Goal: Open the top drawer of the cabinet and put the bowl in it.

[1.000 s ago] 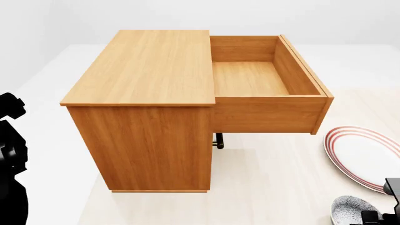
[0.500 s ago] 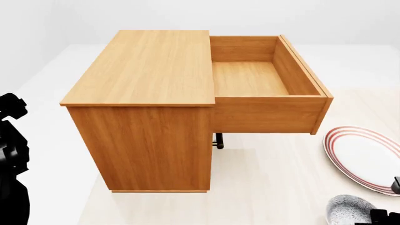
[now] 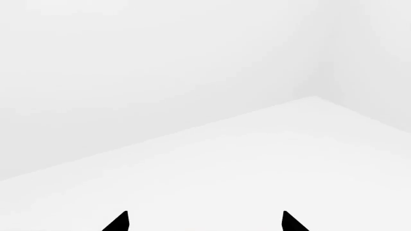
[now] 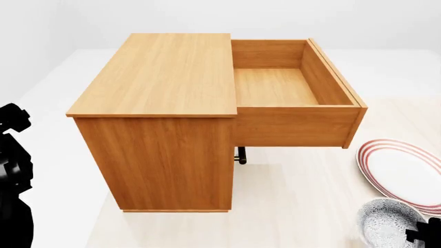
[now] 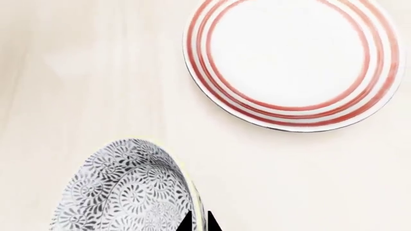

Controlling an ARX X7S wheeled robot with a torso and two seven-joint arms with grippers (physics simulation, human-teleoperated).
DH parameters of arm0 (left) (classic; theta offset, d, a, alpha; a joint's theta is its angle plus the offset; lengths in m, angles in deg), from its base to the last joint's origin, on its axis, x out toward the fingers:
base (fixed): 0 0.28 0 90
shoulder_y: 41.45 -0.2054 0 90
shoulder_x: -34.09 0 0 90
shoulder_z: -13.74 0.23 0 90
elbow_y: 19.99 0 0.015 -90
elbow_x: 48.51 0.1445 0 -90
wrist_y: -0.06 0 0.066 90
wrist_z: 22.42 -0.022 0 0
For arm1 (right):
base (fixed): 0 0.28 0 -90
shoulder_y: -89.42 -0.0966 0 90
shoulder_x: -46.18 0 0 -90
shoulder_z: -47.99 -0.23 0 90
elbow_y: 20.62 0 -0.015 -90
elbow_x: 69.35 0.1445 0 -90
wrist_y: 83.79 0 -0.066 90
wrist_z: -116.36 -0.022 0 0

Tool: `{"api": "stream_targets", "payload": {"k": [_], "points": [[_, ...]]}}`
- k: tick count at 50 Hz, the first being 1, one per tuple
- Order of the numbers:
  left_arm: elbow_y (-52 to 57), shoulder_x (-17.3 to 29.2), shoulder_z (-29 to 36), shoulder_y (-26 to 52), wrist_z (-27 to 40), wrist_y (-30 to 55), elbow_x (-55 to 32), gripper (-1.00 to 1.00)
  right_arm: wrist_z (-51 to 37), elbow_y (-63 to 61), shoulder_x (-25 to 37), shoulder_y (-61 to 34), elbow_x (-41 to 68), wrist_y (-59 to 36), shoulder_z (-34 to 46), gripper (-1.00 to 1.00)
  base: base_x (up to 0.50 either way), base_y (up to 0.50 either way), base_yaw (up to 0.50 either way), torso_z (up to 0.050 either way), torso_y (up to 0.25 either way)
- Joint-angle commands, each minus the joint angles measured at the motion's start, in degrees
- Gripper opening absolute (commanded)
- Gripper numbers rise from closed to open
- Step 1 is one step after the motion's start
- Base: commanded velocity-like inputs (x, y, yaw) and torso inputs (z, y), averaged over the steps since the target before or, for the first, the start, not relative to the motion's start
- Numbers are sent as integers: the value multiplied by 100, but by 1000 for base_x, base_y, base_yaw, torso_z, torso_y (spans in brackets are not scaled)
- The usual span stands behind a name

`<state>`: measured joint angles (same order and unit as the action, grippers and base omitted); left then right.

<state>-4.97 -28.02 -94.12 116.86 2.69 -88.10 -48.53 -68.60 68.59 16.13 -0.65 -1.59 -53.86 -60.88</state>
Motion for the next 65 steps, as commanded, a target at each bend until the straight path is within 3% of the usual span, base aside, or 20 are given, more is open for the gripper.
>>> {"api": "stream_targets", "payload": {"k": [1, 12, 23, 35, 56, 65], "points": [[0, -1, -6, 1, 2, -4, -1, 100, -297, -74, 0, 89, 490, -69, -751, -100, 0, 0, 0, 0, 0], [0, -14, -16, -3, -8, -6, -1, 100, -1573, -65, 70, -636, 1089, -207, -1284, -100, 0, 0, 0, 0, 0], [0, 0, -42, -20, -26, -13, -7, 100, -2808, 68, 299, -2298, 1053, 19, -438, -100, 0, 0, 0, 0, 0], [0, -4, -58, -37, -42, -27, -1, 100, -3603, 612, -129, -4790, 536, 219, 981, -100, 0, 0, 0, 0, 0], [0, -14, -77, -74, -65, -37, -2, 100, -3145, 1374, -1603, -8834, -1642, 392, 3714, -100, 0, 0, 0, 0, 0], [0, 17, -93, -74, -82, -30, -4, 100, -2519, 2005, -2400, -9683, -2347, 691, 4658, -100, 0, 0, 0, 0, 0]]}}
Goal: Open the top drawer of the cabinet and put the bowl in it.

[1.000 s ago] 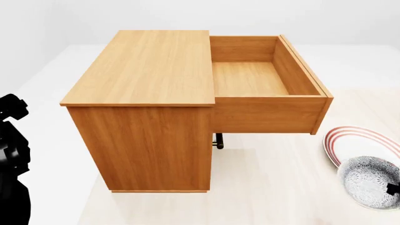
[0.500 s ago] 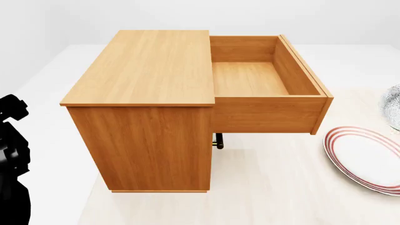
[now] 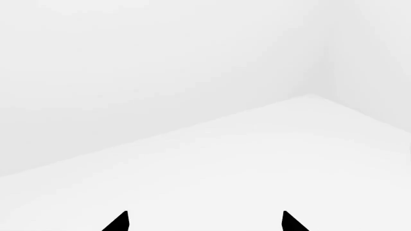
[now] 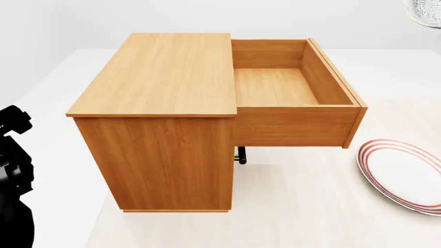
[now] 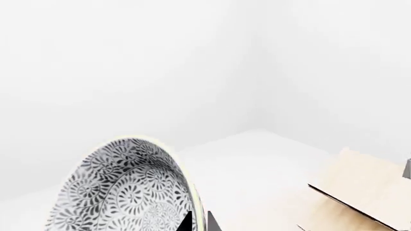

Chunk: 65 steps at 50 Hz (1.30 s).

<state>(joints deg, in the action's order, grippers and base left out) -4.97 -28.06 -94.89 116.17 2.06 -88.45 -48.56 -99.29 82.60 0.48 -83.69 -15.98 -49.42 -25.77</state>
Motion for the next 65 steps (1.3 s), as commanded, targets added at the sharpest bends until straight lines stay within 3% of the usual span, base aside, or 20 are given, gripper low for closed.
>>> {"api": "stream_targets", "payload": {"k": [1, 10, 65], "points": [[0, 23, -18, -4, -19, 4, -1, 100, 605, 656, -905, -1443, -958, 250, 1233, -100, 0, 0, 0, 0, 0], [0, 15, -18, 36, -27, 20, 2, 100, 897, 553, -1299, -1619, -998, 141, 1626, -100, 0, 0, 0, 0, 0], [0, 8, -70, -68, -30, -52, 2, 100, 1414, -285, -1561, -900, -532, -454, 2301, -100, 0, 0, 0, 0, 0]]}}
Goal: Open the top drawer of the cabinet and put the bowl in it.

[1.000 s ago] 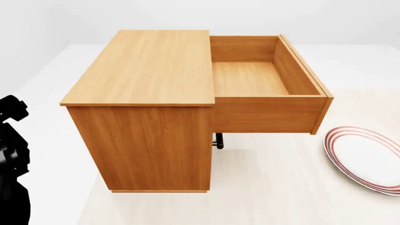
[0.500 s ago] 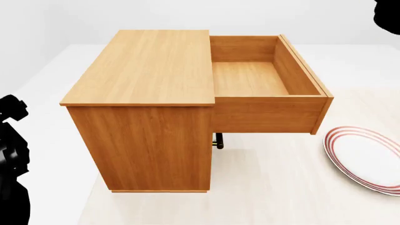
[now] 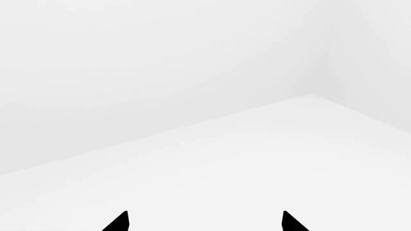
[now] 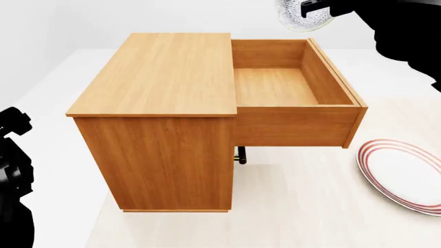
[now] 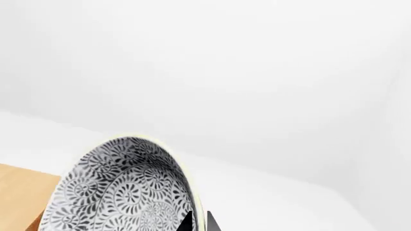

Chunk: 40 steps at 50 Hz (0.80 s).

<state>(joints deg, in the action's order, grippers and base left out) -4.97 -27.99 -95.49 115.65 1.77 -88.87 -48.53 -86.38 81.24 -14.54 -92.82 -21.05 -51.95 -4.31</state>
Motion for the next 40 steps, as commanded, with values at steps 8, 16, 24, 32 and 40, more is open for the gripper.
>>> {"api": "stream_targets", "payload": {"k": [8, 16, 24, 32, 40], "points": [[0, -12, -27, -65, -5, -28, -1, 100, 218, -143, -171, -35, -175, -365, 542, -100, 0, 0, 0, 1, 0], [0, -5, -32, -49, -10, -22, -1, 100, 398, 91, -340, -28, -460, -400, 1074, -100, 0, 0, 0, 0, 1], [0, -13, -62, -94, -2, -40, -4, 100, 741, 541, -535, 5, -705, -250, 1517, -100, 0, 0, 0, 0, 0], [0, -24, -69, -88, -19, -39, -1, 100, 978, 1105, -789, 20, -901, 1, 1750, -100, 0, 0, 0, 0, 0], [0, -20, -78, -102, -19, -45, 0, 100, 1146, 1657, -1028, 37, -950, 192, 1779, -100, 0, 0, 0, 0, 1]]}}
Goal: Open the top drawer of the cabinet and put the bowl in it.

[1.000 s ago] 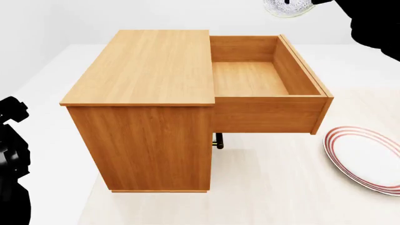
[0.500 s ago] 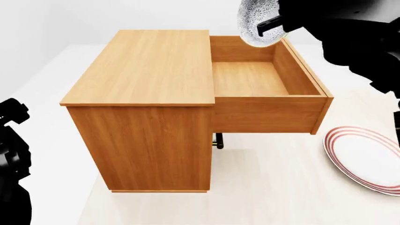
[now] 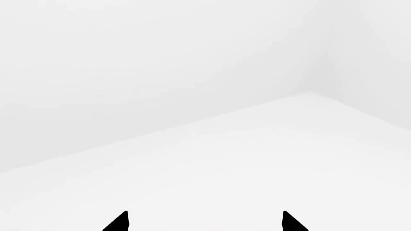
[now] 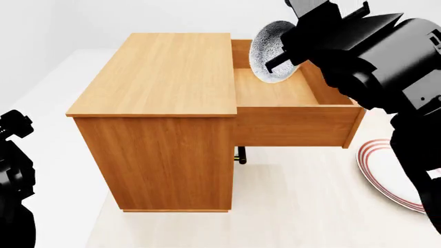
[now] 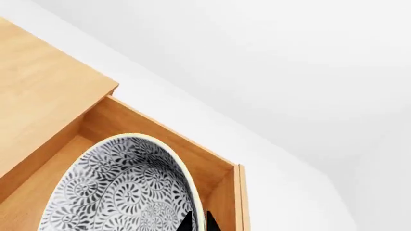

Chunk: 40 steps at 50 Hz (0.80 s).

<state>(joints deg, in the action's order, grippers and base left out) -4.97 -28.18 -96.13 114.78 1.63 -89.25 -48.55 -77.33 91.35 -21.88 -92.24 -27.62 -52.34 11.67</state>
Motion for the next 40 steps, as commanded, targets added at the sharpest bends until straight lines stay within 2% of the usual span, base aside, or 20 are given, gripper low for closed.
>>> {"api": "stream_targets", "payload": {"k": [1, 16, 40], "points": [[0, -1, -15, -19, -4, -6, 2, 100, 259, 698, -313, -16, -309, 253, 198, -100, 0, 0, 0, 0, 0], [0, -3, -37, -53, -4, -15, 1, 100, 288, 1282, -573, 141, -415, 529, 239, -100, 0, 0, 0, 0, 0], [0, -16, -56, -57, 0, 1, 7, 100, 473, 2430, -926, 279, -224, 1136, -213, -100, 0, 0, 0, 0, 0]]}}
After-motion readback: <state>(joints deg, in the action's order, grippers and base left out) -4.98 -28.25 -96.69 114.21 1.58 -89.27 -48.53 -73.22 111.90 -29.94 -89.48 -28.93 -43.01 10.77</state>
